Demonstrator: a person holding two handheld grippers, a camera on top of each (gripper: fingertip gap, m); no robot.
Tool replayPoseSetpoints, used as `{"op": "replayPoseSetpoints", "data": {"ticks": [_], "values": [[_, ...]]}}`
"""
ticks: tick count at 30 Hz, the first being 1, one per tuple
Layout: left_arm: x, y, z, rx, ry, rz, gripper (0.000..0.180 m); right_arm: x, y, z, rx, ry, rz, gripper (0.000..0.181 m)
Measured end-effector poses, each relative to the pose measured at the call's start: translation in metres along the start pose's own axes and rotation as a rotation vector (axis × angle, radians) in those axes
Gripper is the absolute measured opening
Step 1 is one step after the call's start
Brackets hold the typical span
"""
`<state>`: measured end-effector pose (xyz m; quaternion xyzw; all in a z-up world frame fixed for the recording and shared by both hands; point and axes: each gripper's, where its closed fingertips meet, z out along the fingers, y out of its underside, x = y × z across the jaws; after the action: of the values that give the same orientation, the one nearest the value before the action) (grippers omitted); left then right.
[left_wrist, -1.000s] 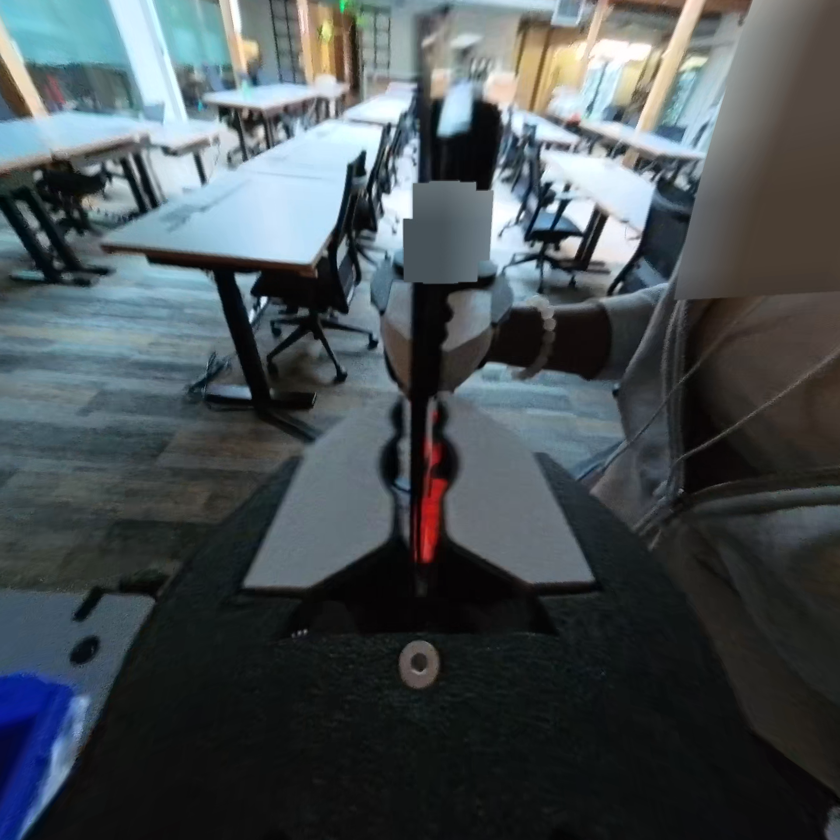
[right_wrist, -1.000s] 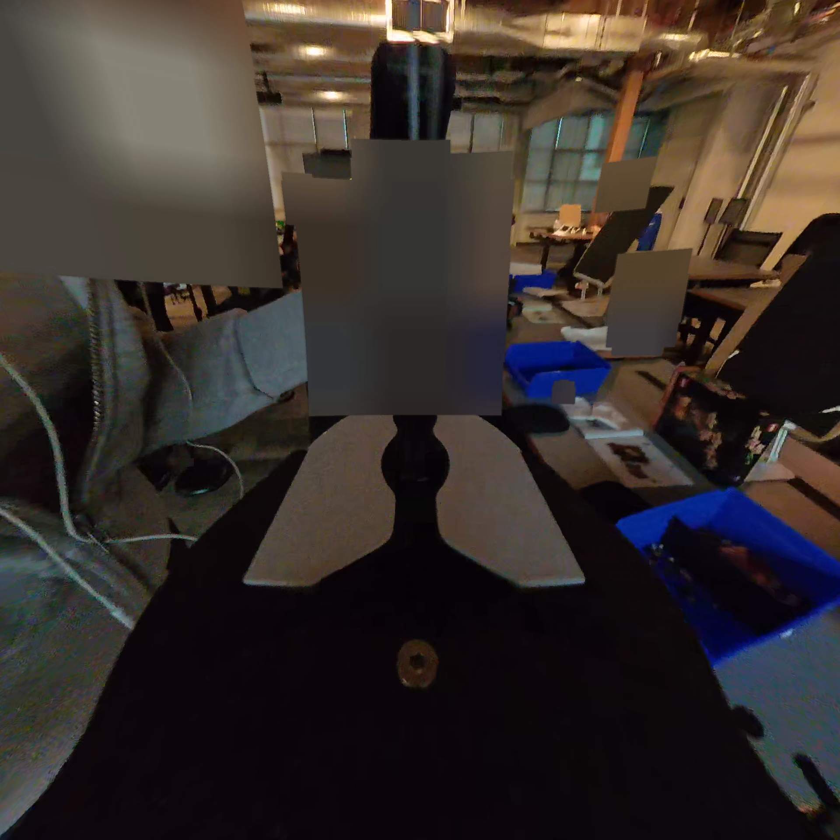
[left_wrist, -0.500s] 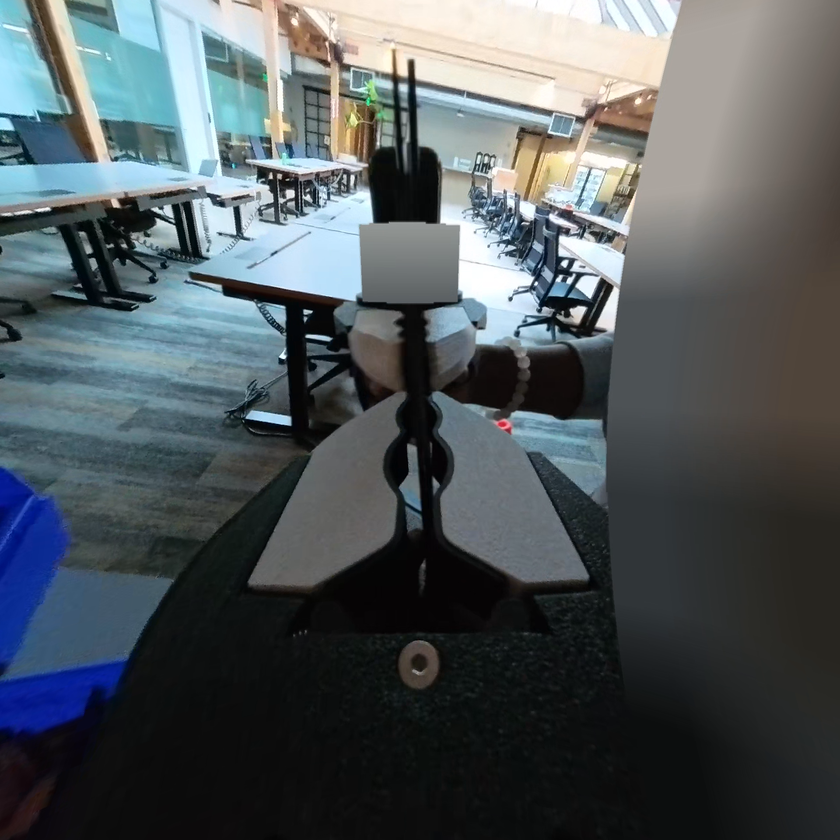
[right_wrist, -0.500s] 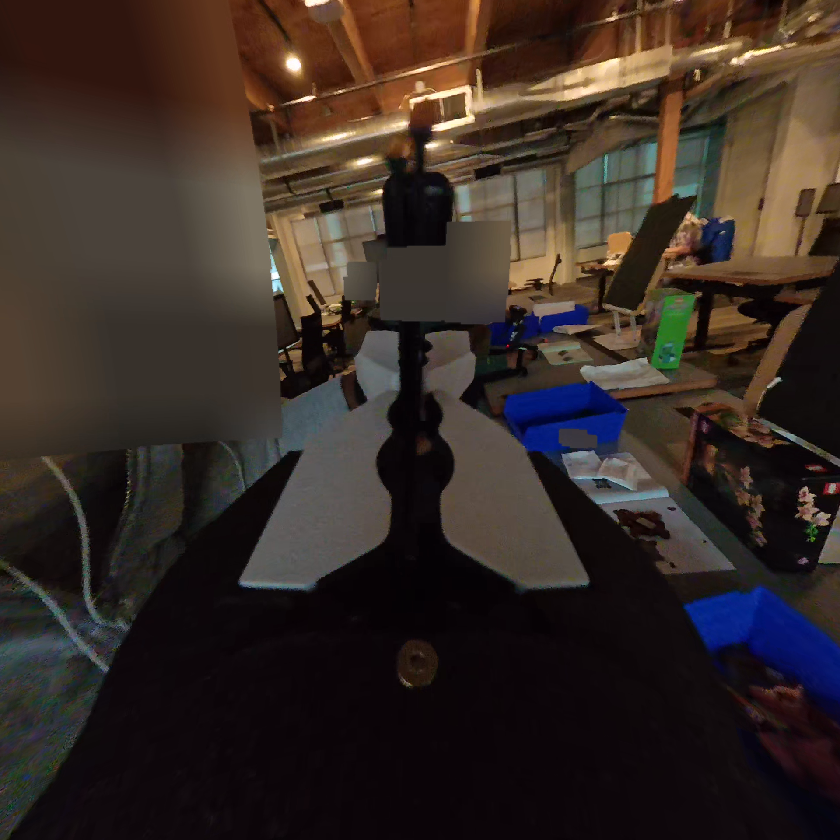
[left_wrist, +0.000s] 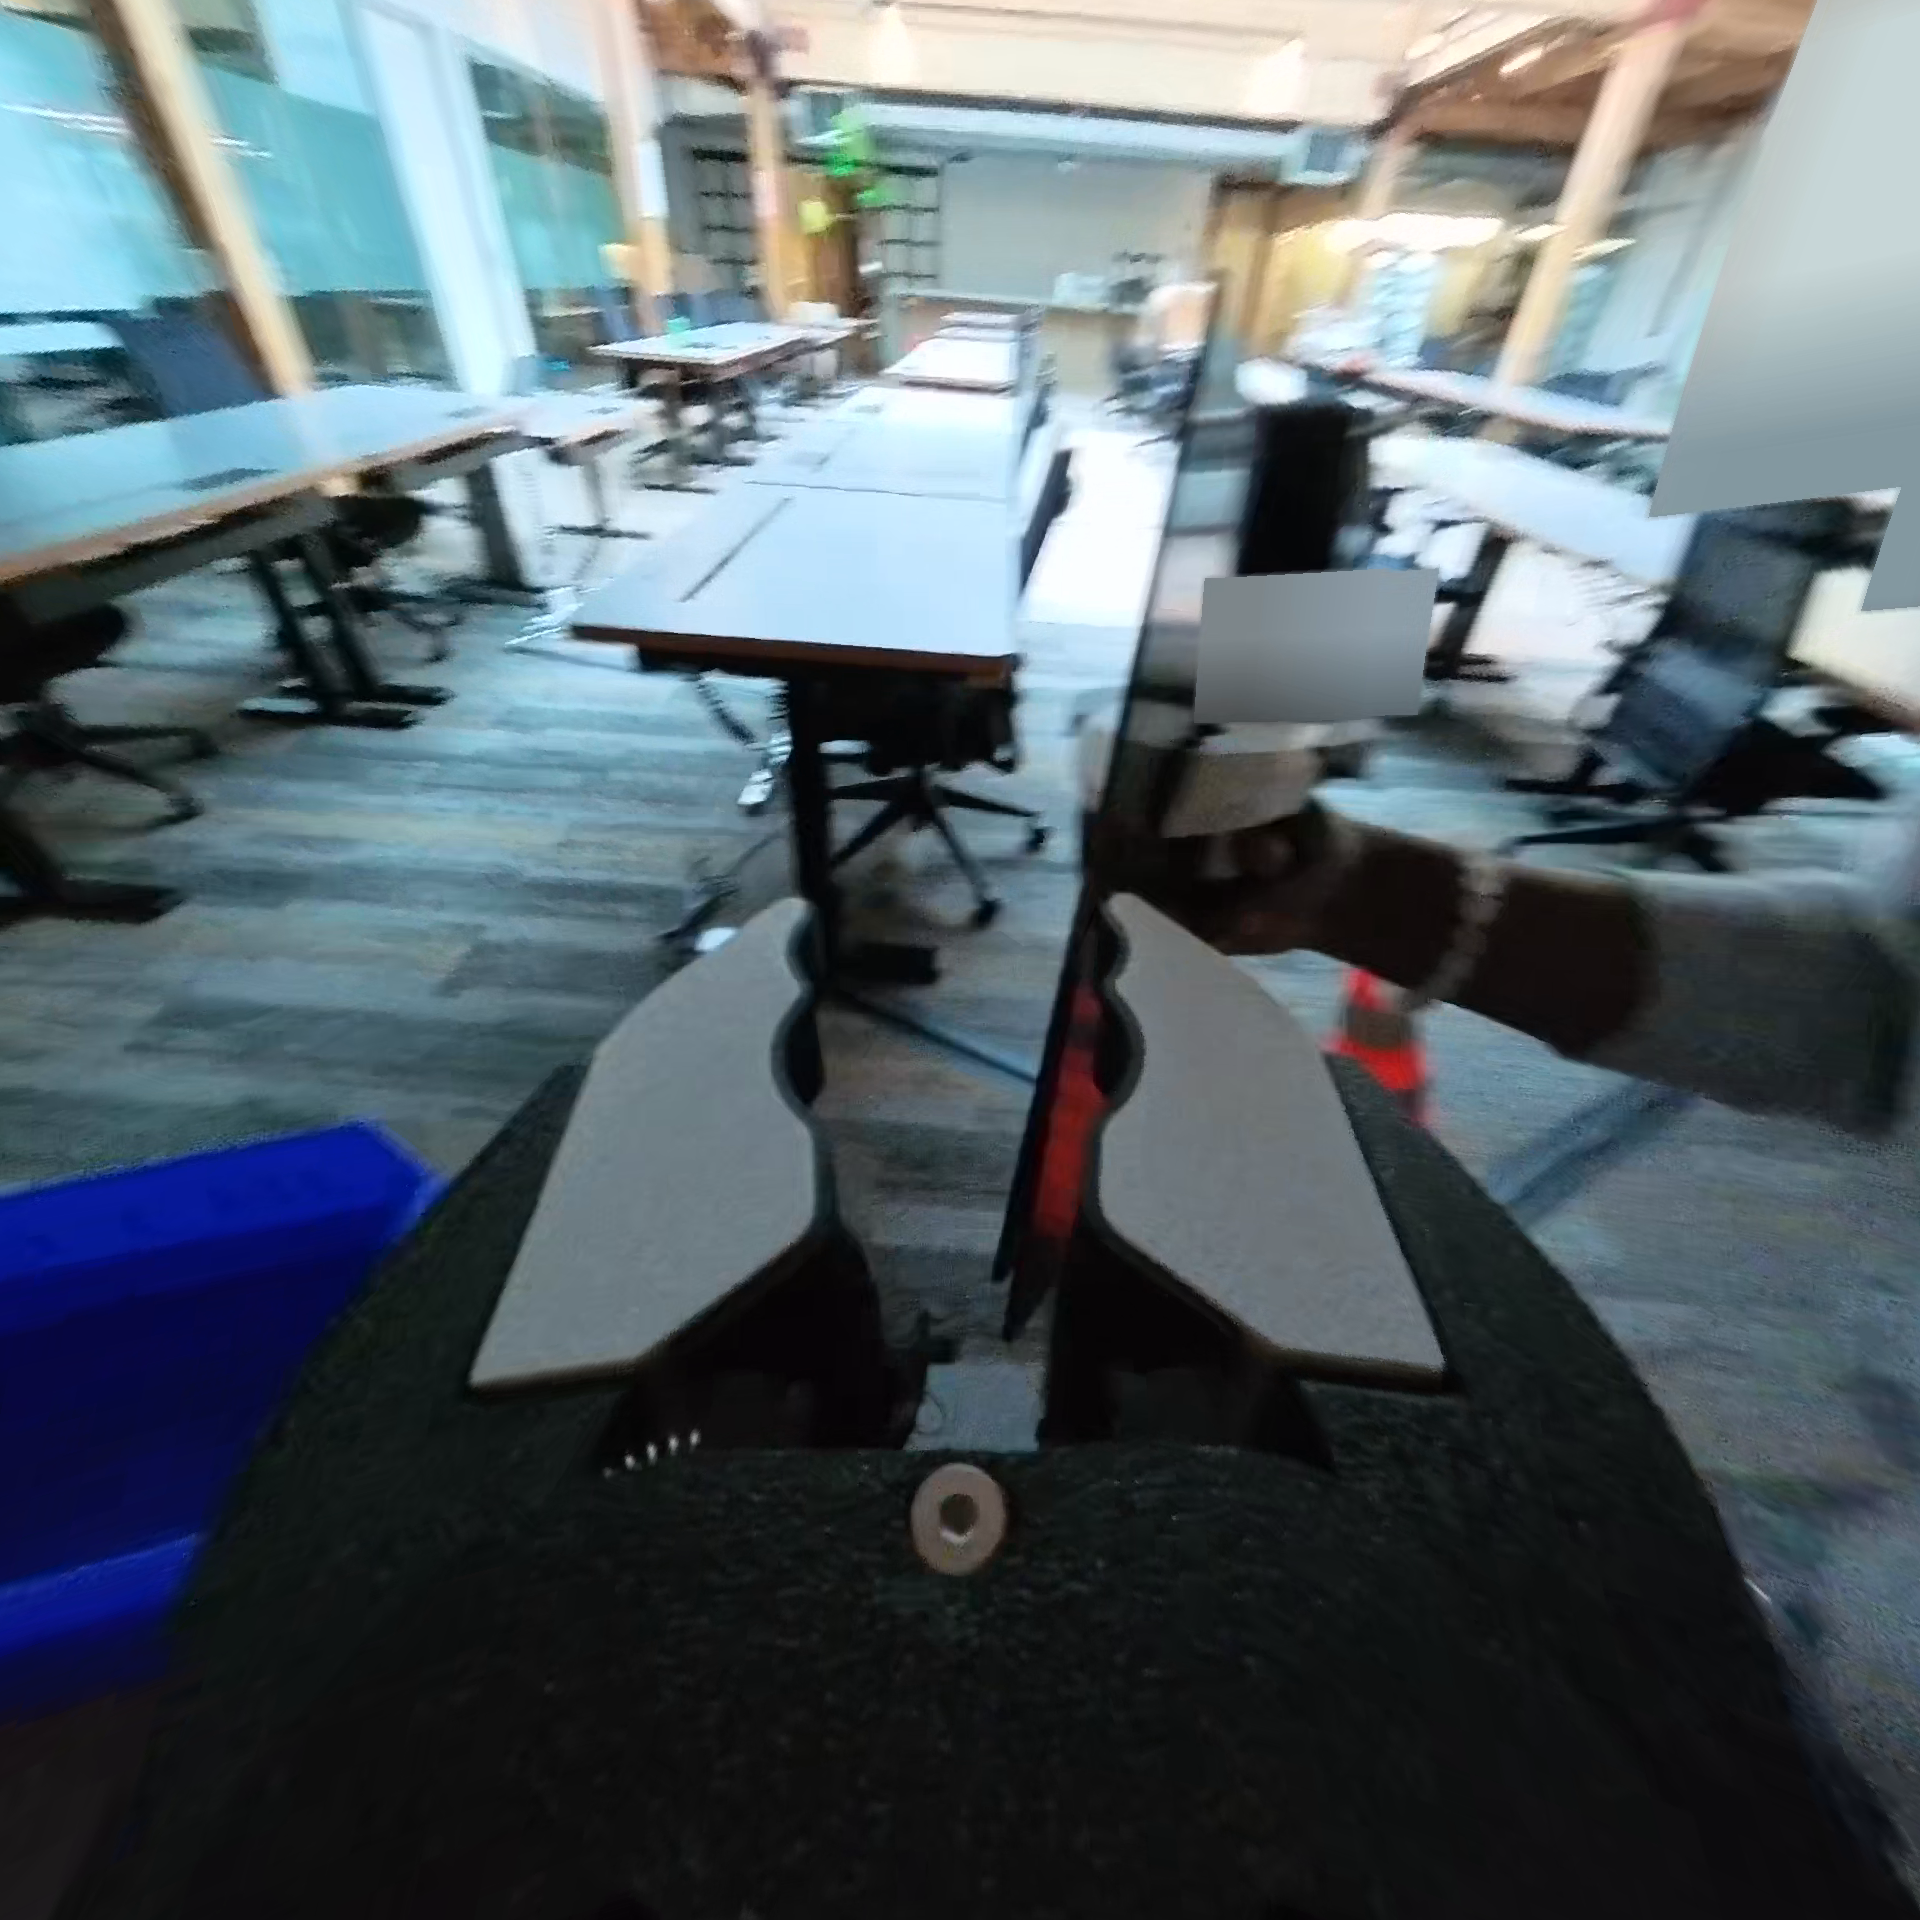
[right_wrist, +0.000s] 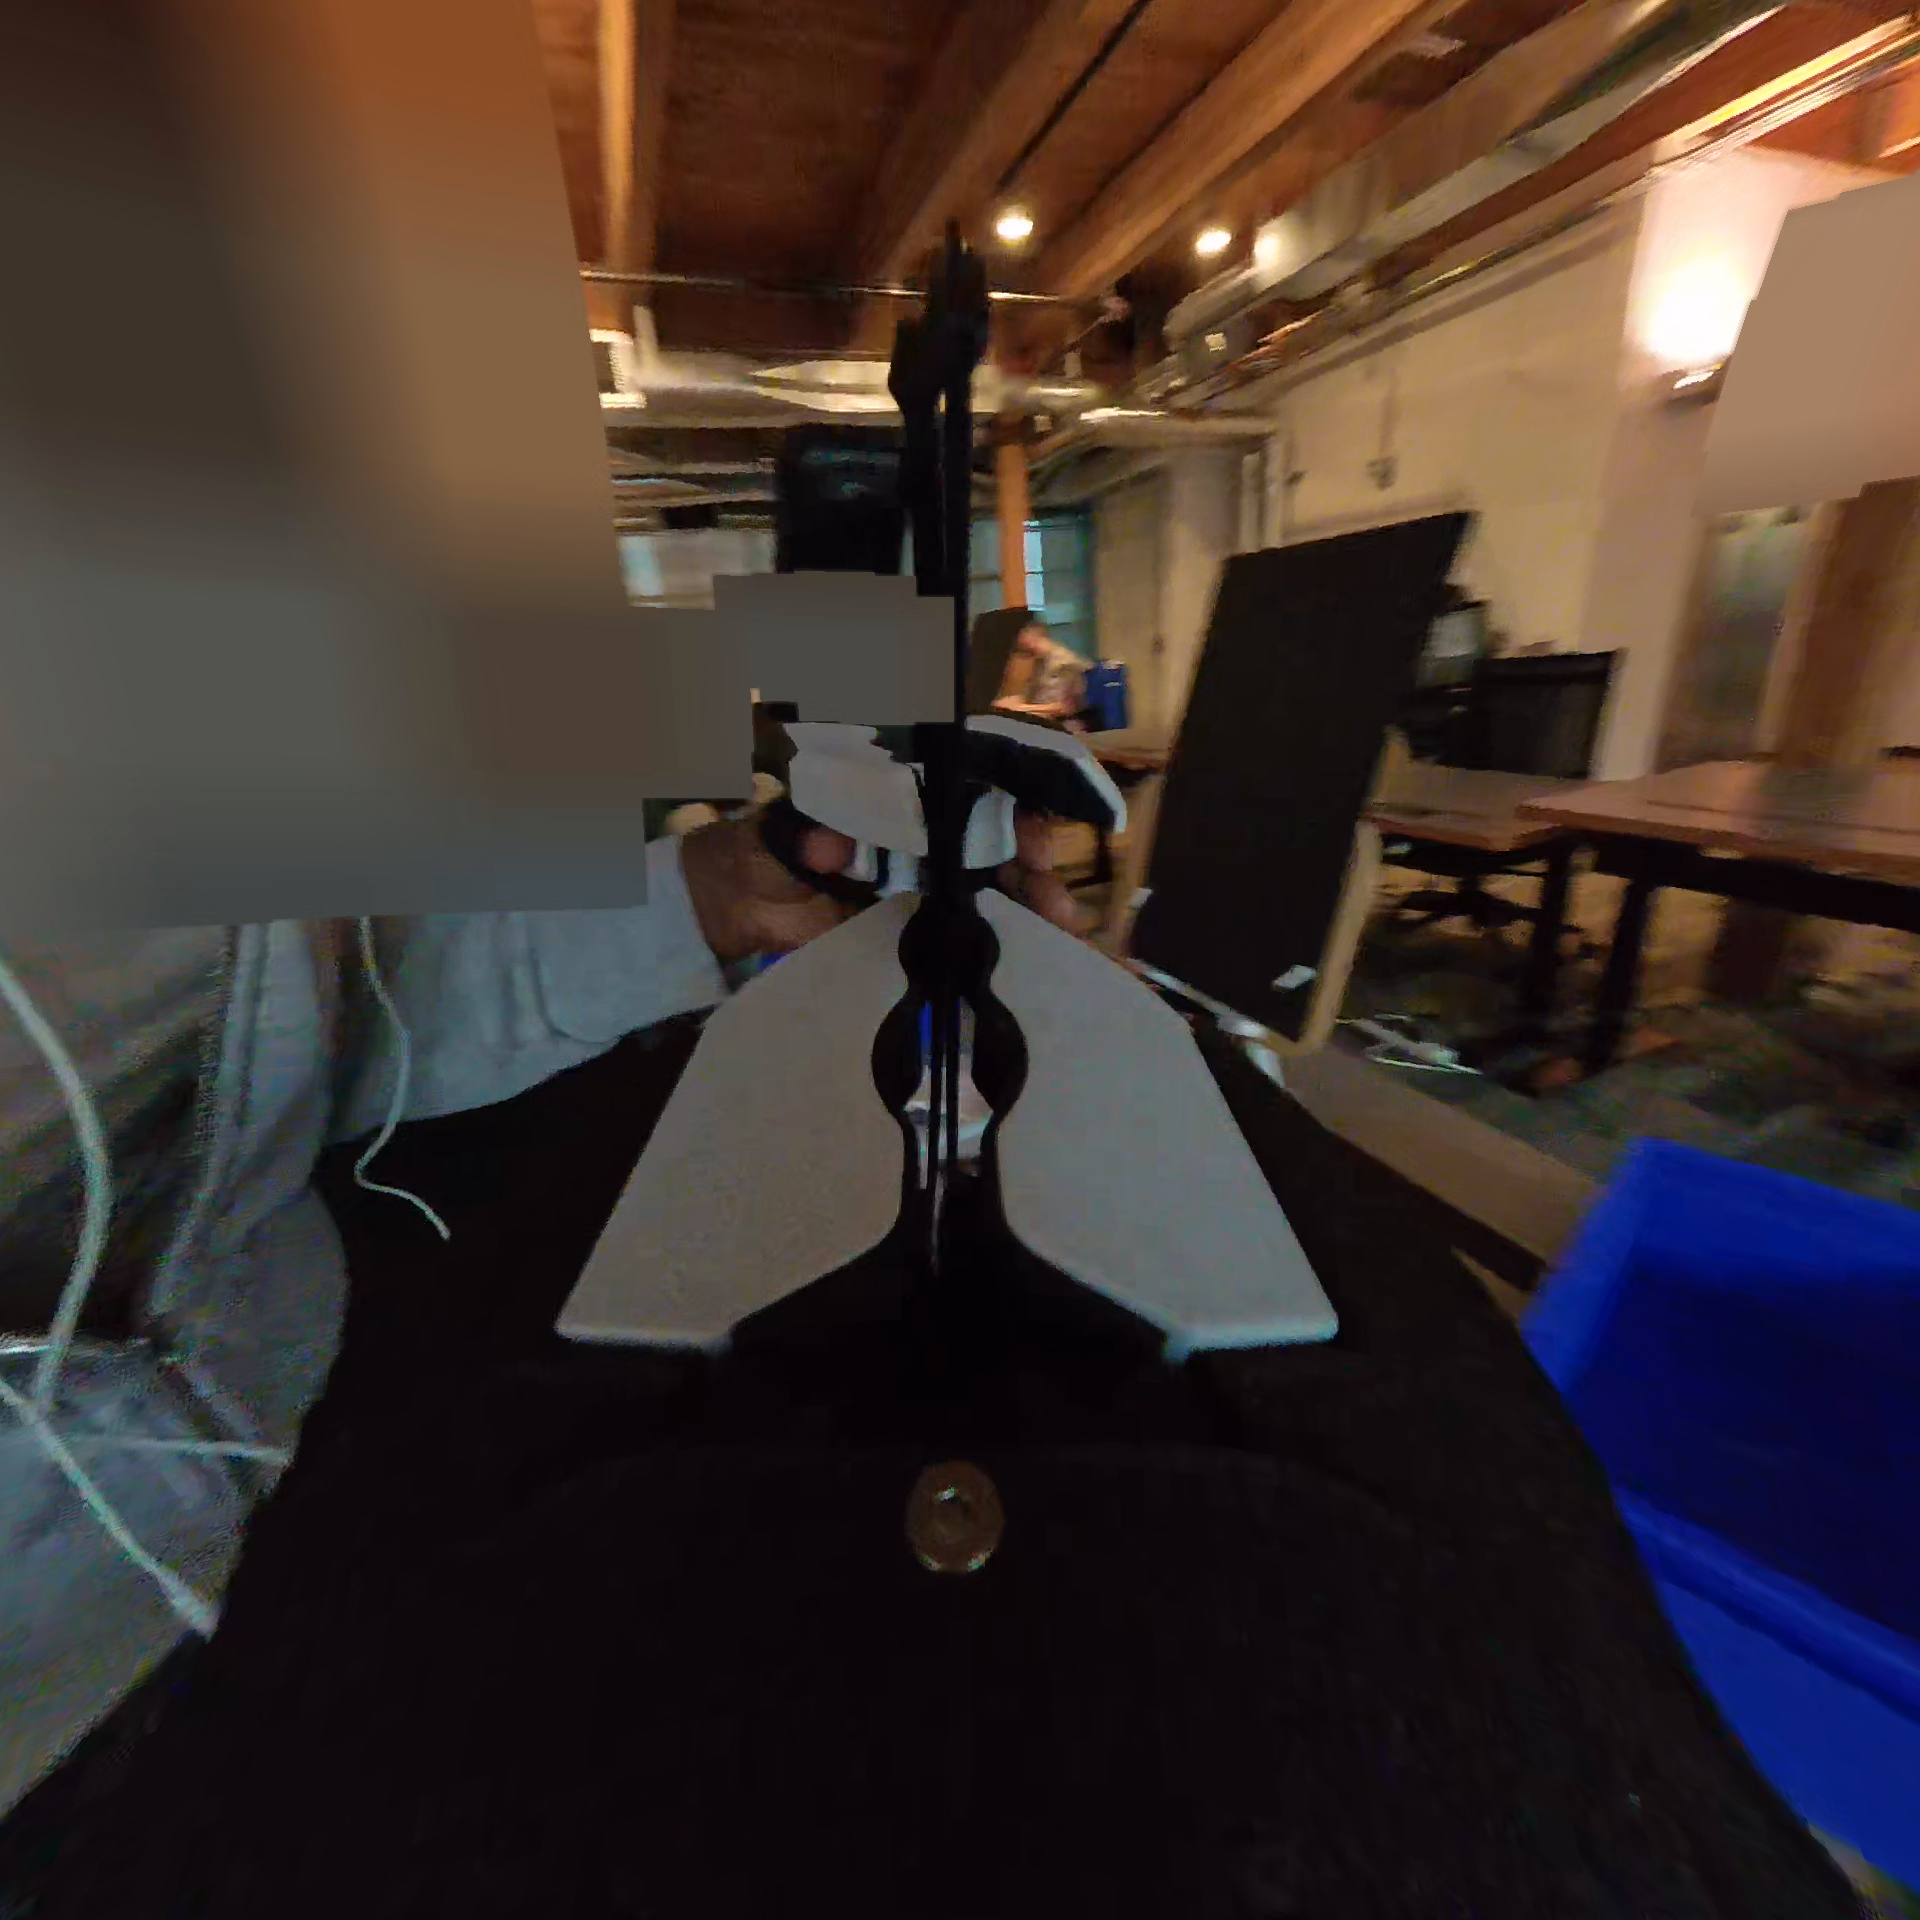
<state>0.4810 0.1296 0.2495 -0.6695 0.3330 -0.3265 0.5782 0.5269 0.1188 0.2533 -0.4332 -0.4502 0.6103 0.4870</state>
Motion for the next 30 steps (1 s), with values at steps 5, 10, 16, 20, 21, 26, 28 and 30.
{"op": "replayPoseSetpoints", "data": {"ticks": [5, 10, 16, 20, 21, 26, 28, 30], "values": [[-0.018, 0.085, 0.033, -0.041, -0.049, 0.03, 0.055, 0.041, 0.046, -0.037, 0.066, 0.176, -0.103, 0.003], [-0.025, 0.158, 0.015, -0.07, -0.15, 0.128, 0.057, 0.044, 0.111, -0.057, 0.207, 0.255, -0.148, 0.003], [-0.025, 0.239, -0.047, -0.216, -0.342, 0.258, 0.059, 0.022, 0.173, -0.023, 0.386, 0.283, -0.21, 0.003], [0.008, 0.272, -0.124, -0.14, -0.355, 0.382, 0.057, -0.015, 0.184, 0.029, 0.404, 0.29, -0.266, 0.003], [0.02, 0.279, -0.148, -0.111, -0.34, 0.376, 0.056, -0.028, 0.186, 0.045, 0.389, 0.31, -0.283, 0.003], [0.045, 0.266, -0.274, 0.051, -0.302, 0.222, 0.054, -0.118, 0.19, 0.137, 0.334, 0.272, -0.226, 0.002], [0.052, 0.259, -0.318, 0.071, -0.271, 0.166, 0.067, -0.149, 0.2, 0.179, 0.231, 0.218, -0.162, 0.002], [0.06, 0.258, -0.362, 0.128, -0.261, 0.165, 0.068, -0.18, 0.22, 0.214, 0.099, 0.19, -0.168, 0.003]]}}
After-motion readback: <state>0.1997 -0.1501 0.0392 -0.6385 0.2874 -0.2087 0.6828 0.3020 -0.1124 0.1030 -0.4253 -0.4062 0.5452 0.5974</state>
